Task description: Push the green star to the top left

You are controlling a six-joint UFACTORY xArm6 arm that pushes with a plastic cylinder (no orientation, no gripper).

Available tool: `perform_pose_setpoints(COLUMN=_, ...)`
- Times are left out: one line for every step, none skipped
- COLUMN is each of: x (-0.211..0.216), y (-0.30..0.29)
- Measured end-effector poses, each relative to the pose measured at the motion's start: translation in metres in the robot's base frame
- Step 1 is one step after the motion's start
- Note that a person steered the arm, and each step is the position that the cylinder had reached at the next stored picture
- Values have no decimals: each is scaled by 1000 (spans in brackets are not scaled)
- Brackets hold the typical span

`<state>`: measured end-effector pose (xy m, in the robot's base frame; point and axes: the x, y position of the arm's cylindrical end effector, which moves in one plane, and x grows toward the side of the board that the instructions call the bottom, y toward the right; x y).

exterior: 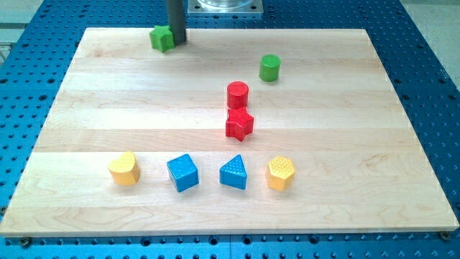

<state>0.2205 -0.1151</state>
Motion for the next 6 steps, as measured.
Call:
perform_pose_setpoints(x=1, y=-2)
perform_pose_setpoints(x=1, y=-27)
perform_pose_setpoints(x=38, y=-59)
perform_pose_setpoints(x=63, y=-49)
perform_pose_setpoints(x=59, y=-86)
perform_pose_setpoints(x=43, y=-87)
